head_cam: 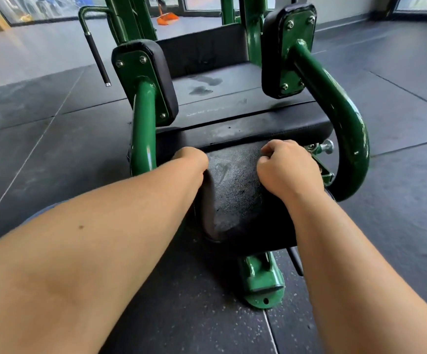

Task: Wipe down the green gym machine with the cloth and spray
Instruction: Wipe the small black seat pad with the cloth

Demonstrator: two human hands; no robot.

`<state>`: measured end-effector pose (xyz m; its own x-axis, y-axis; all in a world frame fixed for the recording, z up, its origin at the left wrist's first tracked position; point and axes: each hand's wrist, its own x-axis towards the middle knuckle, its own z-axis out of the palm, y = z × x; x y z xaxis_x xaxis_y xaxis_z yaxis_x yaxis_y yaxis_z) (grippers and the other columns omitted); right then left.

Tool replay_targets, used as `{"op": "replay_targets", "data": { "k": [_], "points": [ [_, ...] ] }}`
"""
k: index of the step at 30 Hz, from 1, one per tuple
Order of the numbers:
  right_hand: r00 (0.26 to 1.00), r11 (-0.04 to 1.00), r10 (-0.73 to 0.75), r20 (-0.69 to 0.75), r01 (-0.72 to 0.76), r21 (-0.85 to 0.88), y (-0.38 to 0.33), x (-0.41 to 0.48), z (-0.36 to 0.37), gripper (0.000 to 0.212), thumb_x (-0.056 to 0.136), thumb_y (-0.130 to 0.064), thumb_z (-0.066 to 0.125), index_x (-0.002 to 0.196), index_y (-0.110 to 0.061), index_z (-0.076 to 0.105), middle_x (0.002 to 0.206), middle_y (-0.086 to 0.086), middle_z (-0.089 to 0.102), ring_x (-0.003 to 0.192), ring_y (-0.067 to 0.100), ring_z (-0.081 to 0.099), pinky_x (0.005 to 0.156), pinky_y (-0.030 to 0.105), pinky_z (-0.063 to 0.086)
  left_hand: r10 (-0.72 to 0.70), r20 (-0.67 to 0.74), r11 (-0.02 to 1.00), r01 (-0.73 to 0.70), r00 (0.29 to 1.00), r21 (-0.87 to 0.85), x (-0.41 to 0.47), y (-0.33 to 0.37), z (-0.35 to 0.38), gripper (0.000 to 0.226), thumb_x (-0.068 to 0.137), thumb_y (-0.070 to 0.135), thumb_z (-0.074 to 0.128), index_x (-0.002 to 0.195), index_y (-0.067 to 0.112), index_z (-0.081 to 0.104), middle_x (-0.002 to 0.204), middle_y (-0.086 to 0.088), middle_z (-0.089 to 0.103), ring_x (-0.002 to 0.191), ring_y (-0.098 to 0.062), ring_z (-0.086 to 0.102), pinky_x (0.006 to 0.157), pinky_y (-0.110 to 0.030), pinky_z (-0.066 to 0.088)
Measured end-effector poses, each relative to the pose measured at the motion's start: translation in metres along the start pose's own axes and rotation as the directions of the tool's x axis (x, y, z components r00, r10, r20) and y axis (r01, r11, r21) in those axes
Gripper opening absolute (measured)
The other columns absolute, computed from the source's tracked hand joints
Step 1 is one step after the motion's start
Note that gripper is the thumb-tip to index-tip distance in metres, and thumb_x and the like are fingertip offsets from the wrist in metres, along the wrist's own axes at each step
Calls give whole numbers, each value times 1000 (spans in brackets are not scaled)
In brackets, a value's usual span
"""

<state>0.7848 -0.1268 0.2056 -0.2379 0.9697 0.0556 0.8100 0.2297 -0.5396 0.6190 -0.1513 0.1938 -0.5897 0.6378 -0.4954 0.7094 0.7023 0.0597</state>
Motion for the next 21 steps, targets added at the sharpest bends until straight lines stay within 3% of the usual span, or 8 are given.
{"op": "replay_targets", "data": {
  "k": [1, 4, 6, 9, 12, 14, 17, 21],
  "points": [
    [1000, 1000, -4, -4, 4, 23, -2, 0, 1, 37, 85, -27, 46, 117, -25, 63, 124, 6, 58, 114, 35, 53, 99, 43, 43, 70, -24, 980, -64, 997, 187, 1, 3, -4, 39, 104, 14, 33, 143, 10, 37, 149, 1, 37, 138, -17, 33, 108, -25, 30],
    [1000, 999, -13, -15, 14, 53, 1, 1, 0, 36, 83, -24, 46, 113, -23, 65, 120, 7, 61, 111, 35, 54, 96, 42, 45, 31, -75, 991, -40, 997, -124, 3, -7, -9, 44, 102, 28, 40, 142, 9, 39, 144, 0, 43, 122, -15, 45, 107, -22, 36],
    [1000, 998, -15, -11, 15, 53, 1, 0, -2, 36, 82, -23, 46, 113, -23, 65, 120, 8, 62, 111, 36, 54, 96, 42, 45, 153, -167, 983, -167, 974, -73, -22, -15, 1, 52, 94, 32, 53, 138, 6, 42, 141, -4, 44, 129, -19, 44, 107, -22, 37],
    [998, 999, -13, 60, 11, 43, 0, -3, -6, 40, 82, -24, 47, 118, -26, 63, 123, 7, 62, 114, 34, 54, 97, 39, 45, -72, -332, 793, -148, 941, -591, -56, -21, 19, 51, 99, 24, 44, 140, 0, 28, 133, -18, 41, 130, -34, 41, 86, -20, 43],
    [978, 998, -33, 207, 23, 53, 8, -7, -23, 45, 85, -22, 48, 128, -31, 59, 128, 3, 63, 120, 28, 54, 98, 32, 43, 150, -448, 919, -292, 881, -266, -111, -44, 58, 26, 101, 13, 35, 124, 0, 37, 126, -21, 43, 120, -35, 45, 89, -27, 32],
    [962, 996, -38, 270, 15, 85, 21, -11, -37, 47, 91, -21, 49, 137, -30, 51, 137, 3, 57, 124, 23, 52, 97, 26, 40, 356, -584, 815, -548, 730, -189, -122, -60, 74, 25, 99, 11, 44, 122, 2, 47, 138, -14, 39, 133, -26, 36, 104, -15, 20],
    [962, 983, -20, 271, -30, 180, 43, -23, -38, 48, 98, -26, 47, 146, -26, 43, 155, -2, 35, 140, 19, 36, 109, 24, 27, 592, -533, 680, -729, 604, -71, -98, -53, 49, 33, 95, 10, 53, 128, 5, 53, 139, -11, 46, 137, -24, 35, 117, -30, 16],
    [973, 796, 203, 108, -228, 561, 55, -37, -19, 45, 92, -25, 53, 137, -27, 55, 131, -1, 61, 116, 20, 58, 105, 38, 44, 638, -369, 704, -706, 676, -74, -30, -4, 10, 29, 96, 19, 51, 124, 17, 56, 132, -10, 53, 123, -32, 49, 108, -42, 32]
  ]
}}
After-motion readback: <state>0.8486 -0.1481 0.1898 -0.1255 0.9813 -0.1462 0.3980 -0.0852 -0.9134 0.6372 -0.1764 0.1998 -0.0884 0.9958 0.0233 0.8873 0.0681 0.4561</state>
